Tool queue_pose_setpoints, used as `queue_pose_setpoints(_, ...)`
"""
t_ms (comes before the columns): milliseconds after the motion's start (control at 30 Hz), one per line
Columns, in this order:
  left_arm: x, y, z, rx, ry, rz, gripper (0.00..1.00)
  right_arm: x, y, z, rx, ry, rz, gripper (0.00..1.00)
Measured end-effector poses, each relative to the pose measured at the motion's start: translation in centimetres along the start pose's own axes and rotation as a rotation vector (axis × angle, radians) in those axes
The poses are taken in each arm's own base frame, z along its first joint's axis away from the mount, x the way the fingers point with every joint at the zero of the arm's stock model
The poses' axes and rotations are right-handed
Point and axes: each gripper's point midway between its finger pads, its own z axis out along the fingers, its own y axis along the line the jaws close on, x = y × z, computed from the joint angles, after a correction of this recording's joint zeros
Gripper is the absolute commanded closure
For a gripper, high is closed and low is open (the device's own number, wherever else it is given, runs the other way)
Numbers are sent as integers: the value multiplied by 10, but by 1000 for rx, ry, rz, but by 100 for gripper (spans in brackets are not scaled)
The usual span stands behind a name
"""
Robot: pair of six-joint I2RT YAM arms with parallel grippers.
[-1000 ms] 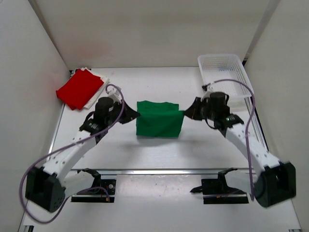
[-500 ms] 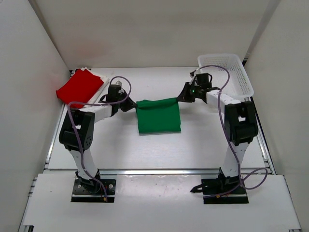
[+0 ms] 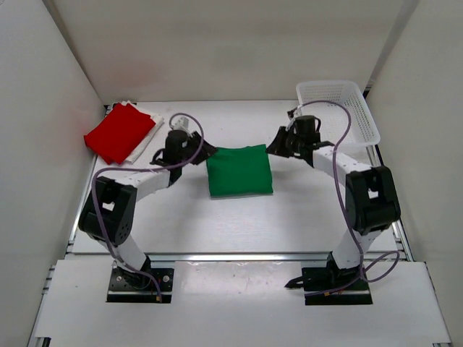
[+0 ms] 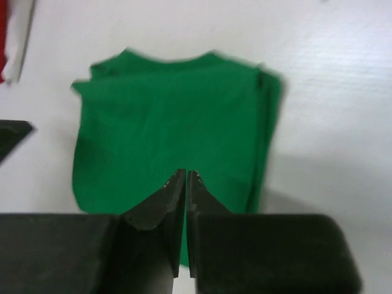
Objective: Fold and stack the t-shirts
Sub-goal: Fold the long partially folded tshirt into a neat square, then smooth out wrinkles on the folded tshirt
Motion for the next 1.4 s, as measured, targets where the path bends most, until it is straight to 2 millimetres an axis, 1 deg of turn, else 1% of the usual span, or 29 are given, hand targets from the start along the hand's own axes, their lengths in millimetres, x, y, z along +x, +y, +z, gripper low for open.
queue_pose_setpoints(33,16,-5,-3,19,21,14,61,12,6,-4,-21,4,-3,100)
queue_pose_setpoints(67,36,-8,-6,36,57,24,62,25,10,-7,-41,8,-4,100)
queue_pose_setpoints(100,54,-5,-9,39,90,29,63,40,12,-8,-57,20,-3,100)
queue_pose_setpoints(133,70,4,-11,27,123,27,63,58,11,-9,-65,45,4,100)
queue_pose_setpoints(167,84,18,-13,5,151,21,63,75,7,-9,-65,72,14,100)
queue_pose_setpoints(200,96,34,-17,-23,176,9,63,93,-1,-8,-59,104,31,100)
queue_pose_setpoints(233,108,52,-21,-57,199,-4,63,107,-9,-9,-47,132,52,100)
queue_pose_setpoints(267,118,64,-25,-81,219,-14,63,119,-18,-10,-32,152,73,100)
queue_pose_setpoints(300,123,71,-29,-76,223,-33,63,132,-28,-12,-15,172,95,100)
queue_pose_setpoints(333,123,69,-30,-59,213,-34,63,140,-33,-14,-15,181,117,100)
queue_pose_setpoints(400,126,69,-35,-33,206,-39,60,138,-34,-15,-29,165,129,100)
queue_pose_setpoints(500,130,66,-43,-5,206,-52,59,137,-33,-15,-39,159,127,100)
queue_pose_setpoints(567,128,63,-46,2,205,-54,59,134,-32,-15,-37,160,125,100)
queue_pose_setpoints(633,122,57,-47,10,193,-51,60,126,-27,-15,-40,148,117,100)
queue_pose_setpoints(700,110,47,-45,20,167,-43,59,109,-20,-14,-56,117,102,99)
queue_pose_setpoints(767,89,36,-36,32,126,-32,60,85,-10,-9,-80,79,83,99)
queue_pose_setpoints(800,77,29,-29,42,105,-30,60,72,-5,-5,-94,58,73,100)
queue_pose_setpoints(867,54,24,-13,49,67,-32,61,49,2,7,-123,33,60,100)
queue_pose_setpoints(900,44,25,-3,47,52,-37,61,38,4,15,-137,20,55,100)
queue_pose_setpoints(967,33,38,15,19,43,-53,62,27,0,32,-148,19,59,100)
queue_pose_setpoints(1033,33,63,28,-30,52,-80,62,25,-8,49,-147,34,71,100)
queue_pose_setpoints(1100,41,91,35,-87,78,-116,63,29,-19,64,-135,59,91,100)
queue_pose_setpoints(1133,41,94,36,-75,89,-145,63,34,-25,71,-129,74,103,100)
queue_pose_setpoints(1200,35,95,35,-63,77,-159,59,45,-35,78,-123,106,136,100)
queue_pose_setpoints(1233,34,95,34,-59,74,-162,58,45,-34,79,-136,111,146,100)
queue_pose_setpoints(1333,34,92,24,-49,61,-171,47,38,-30,79,-148,105,142,100)
queue_pose_setpoints(1367,33,90,19,-47,54,-171,45,36,-29,79,-149,104,140,99)
queue_pose_setpoints(1400,32,87,12,-44,46,-172,42,35,-28,78,-150,102,138,95)
